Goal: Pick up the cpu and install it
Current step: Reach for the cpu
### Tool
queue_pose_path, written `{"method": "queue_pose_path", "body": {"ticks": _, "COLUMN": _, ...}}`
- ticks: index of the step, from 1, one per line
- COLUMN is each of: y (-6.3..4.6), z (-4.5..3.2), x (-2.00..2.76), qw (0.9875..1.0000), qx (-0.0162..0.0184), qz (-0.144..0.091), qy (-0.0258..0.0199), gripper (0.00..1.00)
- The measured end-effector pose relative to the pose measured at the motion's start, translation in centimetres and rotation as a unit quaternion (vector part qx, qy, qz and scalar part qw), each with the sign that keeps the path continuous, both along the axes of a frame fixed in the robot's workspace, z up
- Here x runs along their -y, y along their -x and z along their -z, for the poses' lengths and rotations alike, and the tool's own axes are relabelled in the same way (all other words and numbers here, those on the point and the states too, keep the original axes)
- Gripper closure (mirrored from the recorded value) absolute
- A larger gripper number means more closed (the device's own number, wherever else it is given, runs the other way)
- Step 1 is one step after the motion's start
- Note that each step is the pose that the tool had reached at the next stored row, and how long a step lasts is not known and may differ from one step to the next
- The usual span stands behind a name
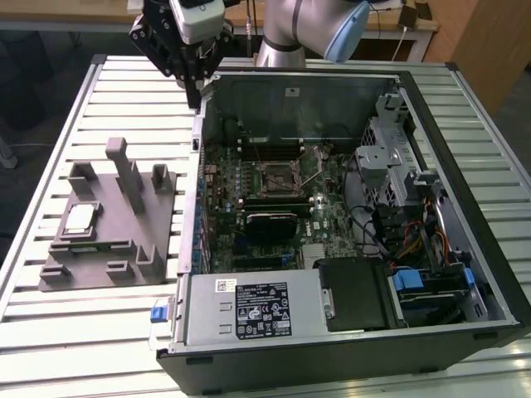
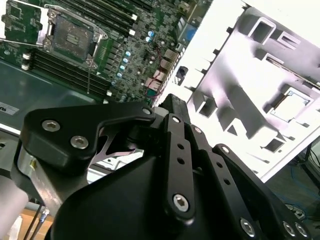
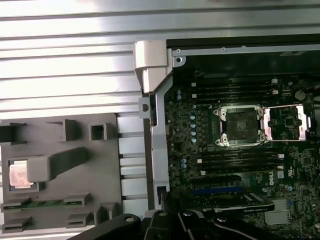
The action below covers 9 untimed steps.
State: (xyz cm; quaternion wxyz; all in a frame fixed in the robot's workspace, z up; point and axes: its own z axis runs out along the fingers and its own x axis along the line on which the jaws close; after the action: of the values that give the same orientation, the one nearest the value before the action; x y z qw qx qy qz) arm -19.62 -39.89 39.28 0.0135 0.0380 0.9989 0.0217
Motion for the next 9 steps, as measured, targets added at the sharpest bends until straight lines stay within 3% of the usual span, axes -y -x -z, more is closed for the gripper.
{"method": "queue_pose_path", "body": {"ticks": 9, "y": 1.6, "z": 0.09, "x": 0.0, "qw": 1.0, "qx": 0.0, "qz": 0.0, "qy": 0.0, "gripper": 0.89}}
